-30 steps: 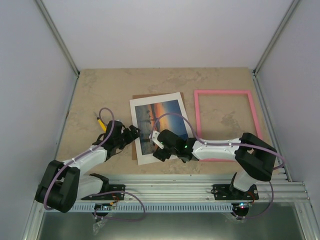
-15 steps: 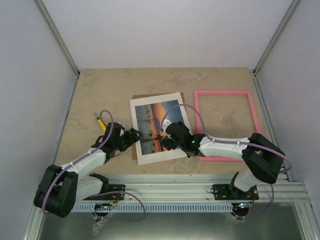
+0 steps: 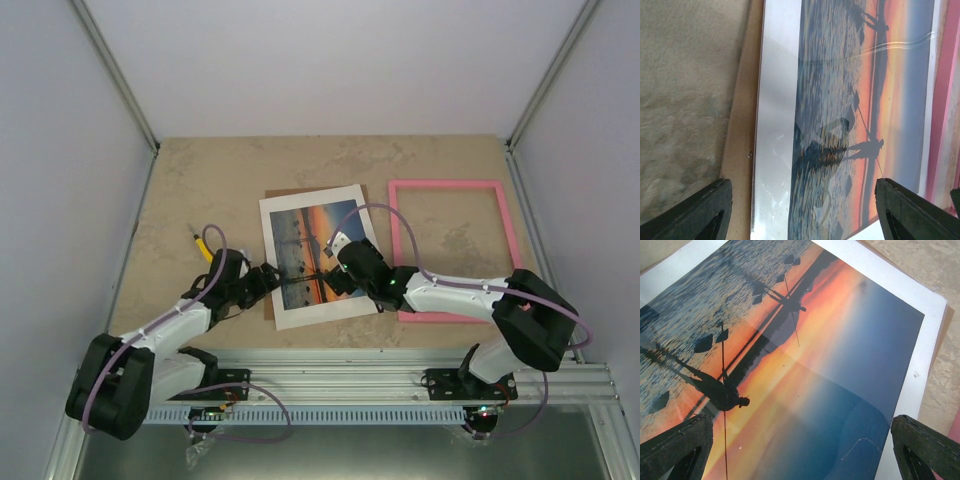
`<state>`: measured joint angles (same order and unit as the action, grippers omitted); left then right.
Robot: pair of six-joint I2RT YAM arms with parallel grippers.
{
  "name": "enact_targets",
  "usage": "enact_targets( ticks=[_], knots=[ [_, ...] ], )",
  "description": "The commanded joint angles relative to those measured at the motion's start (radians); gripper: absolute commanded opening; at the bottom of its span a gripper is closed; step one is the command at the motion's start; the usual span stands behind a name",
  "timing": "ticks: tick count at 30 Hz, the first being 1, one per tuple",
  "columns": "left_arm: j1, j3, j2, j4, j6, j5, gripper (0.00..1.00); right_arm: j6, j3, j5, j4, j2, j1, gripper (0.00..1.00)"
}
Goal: Take the photo out of the frame
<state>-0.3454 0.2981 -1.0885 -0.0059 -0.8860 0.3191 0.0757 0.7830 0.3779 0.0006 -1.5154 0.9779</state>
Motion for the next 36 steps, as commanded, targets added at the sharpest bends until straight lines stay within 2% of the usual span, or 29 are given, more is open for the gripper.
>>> enact_targets(
  ticks=[1, 14, 22, 28, 36],
  knots=[
    [-0.016, -0.014, -0.018, -0.003, 0.019, 0.020, 0.80, 0.015, -0.010, 0.004, 0.029, 0.011, -0.001, 0.98],
    [-0.041, -0.022, -0.050, 0.059, 0.004, 0.050, 0.77, 0.013, -0.013, -0.006, 0.030, 0.015, -0.001, 0.98],
    [-0.043, -0.017, -0.005, 0.088, -0.027, 0.065, 0.69, -0.004, -0.029, -0.053, 0.050, 0.039, -0.001, 0.98],
    [-0.050, -0.001, 0.013, 0.091, -0.039, 0.071, 0.68, -0.031, -0.032, -0.103, 0.063, 0.042, 0.013, 0.98],
    [-0.076, 0.016, -0.049, 0.143, -0.049, 0.074, 0.67, -0.059, -0.031, -0.141, 0.073, 0.035, 0.043, 0.98]
  ],
)
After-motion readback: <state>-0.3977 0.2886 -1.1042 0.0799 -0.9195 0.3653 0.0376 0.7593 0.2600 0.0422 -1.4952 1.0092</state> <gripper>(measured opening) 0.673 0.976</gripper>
